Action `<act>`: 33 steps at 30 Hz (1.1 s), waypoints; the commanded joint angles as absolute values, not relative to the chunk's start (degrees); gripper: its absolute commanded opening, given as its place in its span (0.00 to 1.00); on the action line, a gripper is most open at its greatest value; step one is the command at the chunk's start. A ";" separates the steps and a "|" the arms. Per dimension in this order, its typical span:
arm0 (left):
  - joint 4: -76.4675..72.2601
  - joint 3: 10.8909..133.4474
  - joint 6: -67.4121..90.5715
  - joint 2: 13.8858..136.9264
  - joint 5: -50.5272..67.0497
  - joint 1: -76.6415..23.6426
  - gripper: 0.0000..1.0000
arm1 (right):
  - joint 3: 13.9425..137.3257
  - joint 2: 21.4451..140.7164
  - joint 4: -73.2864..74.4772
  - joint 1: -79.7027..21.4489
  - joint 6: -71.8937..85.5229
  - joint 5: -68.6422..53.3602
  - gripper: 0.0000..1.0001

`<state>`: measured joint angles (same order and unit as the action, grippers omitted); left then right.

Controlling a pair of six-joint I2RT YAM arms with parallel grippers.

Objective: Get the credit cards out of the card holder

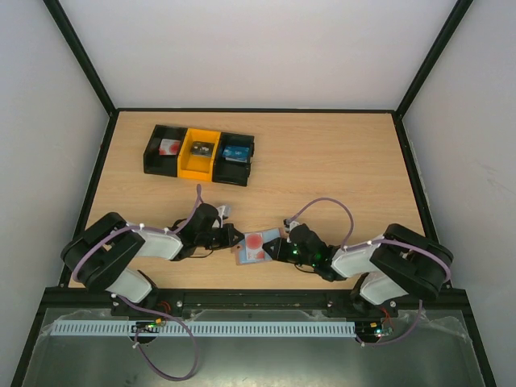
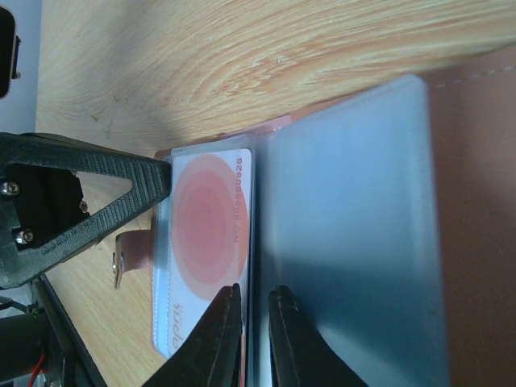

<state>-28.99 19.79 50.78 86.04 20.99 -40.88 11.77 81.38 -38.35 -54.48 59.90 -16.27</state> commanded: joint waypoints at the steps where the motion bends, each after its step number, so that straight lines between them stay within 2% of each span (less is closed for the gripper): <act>1: -23.16 18.19 49.75 88.42 18.63 -41.31 0.03 | 12.21 84.28 -41.58 -53.83 60.67 -17.74 0.13; 9: -23.03 18.19 49.66 88.51 18.41 -41.33 0.03 | 12.50 87.79 -44.94 -53.30 61.70 -19.51 0.15; 13: -22.78 18.19 49.57 88.36 18.08 -41.31 0.03 | 12.16 87.91 -45.83 -52.97 61.74 -19.69 0.03; 14: -22.69 18.19 49.53 88.33 17.94 -41.31 0.03 | 11.91 87.82 -46.14 -52.85 61.85 -19.67 0.02; 33: -22.58 18.64 45.29 88.86 18.19 -41.36 0.03 | 6.10 89.30 -58.25 -50.51 66.00 -24.20 0.02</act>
<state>-29.30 19.92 47.20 86.39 20.86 -41.12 7.44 87.74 -53.19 -51.51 64.23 -22.52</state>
